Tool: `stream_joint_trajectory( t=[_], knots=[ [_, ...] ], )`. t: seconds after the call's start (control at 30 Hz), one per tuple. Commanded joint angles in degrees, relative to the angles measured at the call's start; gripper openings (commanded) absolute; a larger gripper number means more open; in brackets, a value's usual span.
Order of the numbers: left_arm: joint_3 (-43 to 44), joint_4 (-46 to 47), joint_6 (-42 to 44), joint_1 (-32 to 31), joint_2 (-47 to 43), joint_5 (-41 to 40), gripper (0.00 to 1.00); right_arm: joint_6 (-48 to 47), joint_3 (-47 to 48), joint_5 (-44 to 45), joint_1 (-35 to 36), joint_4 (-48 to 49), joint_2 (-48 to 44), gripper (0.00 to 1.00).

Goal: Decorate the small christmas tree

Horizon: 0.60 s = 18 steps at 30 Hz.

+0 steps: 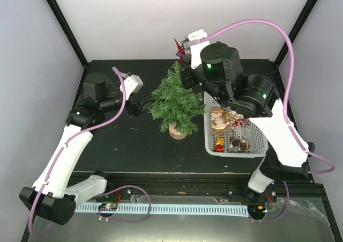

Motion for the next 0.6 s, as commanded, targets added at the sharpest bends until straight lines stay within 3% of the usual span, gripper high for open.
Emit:
stream_joint_trajectory(
  t=[0.0,0.27,0.4,0.5,0.57],
  knots=[
    [2.22,0.83,-0.14,0.41,0.04,-0.89,0.83,0.03,-5.47,1.66,-0.25,3.21,-7.35,0.01],
    [8.99,-1.46,2.41,0.46,-0.45,-3.77,0.86,-3.33,-23.66,-2.11,-0.17,13.5,-21.55,0.01],
    [14.27,-4.83,3.16,0.88,0.0,-1.1,0.86,-4.82,-23.96,-16.21,-0.09,11.03,-22.51,0.01],
    [17.82,-8.72,3.49,1.35,0.52,6.01,0.86,-5.61,-25.55,-28.39,0.6,9.13,-21.96,0.01],
    [19.11,-11.01,4.39,1.67,0.86,12.46,0.85,-6.14,-26.58,-31.85,2.36,7.56,-20.57,0.01]
  ],
)
